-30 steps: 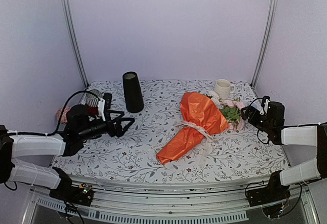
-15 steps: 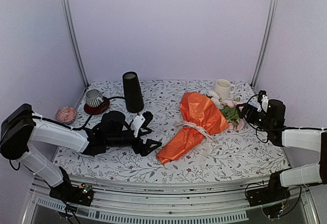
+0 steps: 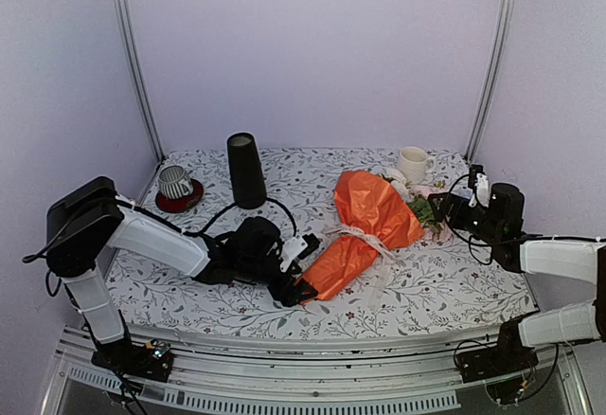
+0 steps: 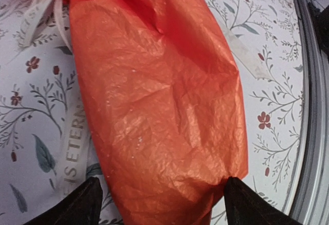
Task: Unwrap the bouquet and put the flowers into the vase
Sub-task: Adjust the tied bouquet at the center of the board.
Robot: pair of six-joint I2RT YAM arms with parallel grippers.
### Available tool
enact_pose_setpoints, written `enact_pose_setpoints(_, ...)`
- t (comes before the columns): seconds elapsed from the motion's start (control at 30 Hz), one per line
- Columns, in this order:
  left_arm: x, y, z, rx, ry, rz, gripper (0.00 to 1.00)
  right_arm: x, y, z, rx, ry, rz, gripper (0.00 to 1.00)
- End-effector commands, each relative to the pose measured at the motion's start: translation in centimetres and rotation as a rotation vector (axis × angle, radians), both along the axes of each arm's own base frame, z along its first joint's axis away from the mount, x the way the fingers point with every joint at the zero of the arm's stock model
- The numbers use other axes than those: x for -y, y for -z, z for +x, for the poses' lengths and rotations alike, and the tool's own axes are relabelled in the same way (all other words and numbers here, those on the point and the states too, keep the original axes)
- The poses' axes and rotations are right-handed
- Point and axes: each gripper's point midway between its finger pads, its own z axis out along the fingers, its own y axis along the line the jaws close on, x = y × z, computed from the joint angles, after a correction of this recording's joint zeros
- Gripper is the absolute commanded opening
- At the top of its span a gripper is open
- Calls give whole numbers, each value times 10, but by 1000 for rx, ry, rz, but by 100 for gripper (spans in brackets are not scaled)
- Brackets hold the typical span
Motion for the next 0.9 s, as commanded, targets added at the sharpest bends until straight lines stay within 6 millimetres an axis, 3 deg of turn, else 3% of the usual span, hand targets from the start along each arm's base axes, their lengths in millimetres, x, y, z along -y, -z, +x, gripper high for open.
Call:
enact_pose_setpoints(0.0, 14, 7, -24, -102, 119, -6, 84, -12, -14, 13, 54, -12, -54, 99)
enact_pose_setpoints(0.17, 25, 2, -39, -151, 218, -51, 83, -20, -18, 12, 77, -19, -95, 99)
enact_pose_setpoints(0.4, 37, -9, -47, -155, 271, -85, 82, -11, -24, 8, 113, 24, -121, 99)
enact_pose_setpoints(0.6, 32, -36, -46, -78, 251, -147, 81, 10, -29, 5, 116, 150, -96, 99)
enact_pose_setpoints(0.73, 27, -43, -52, -63, 267, -171, 82, 29, -20, 1, 83, 275, -31, 99)
enact_pose_setpoints(0.87, 23, -45, -48, -44, 246, -162, 82, 23, -20, 2, 85, 240, -43, 99)
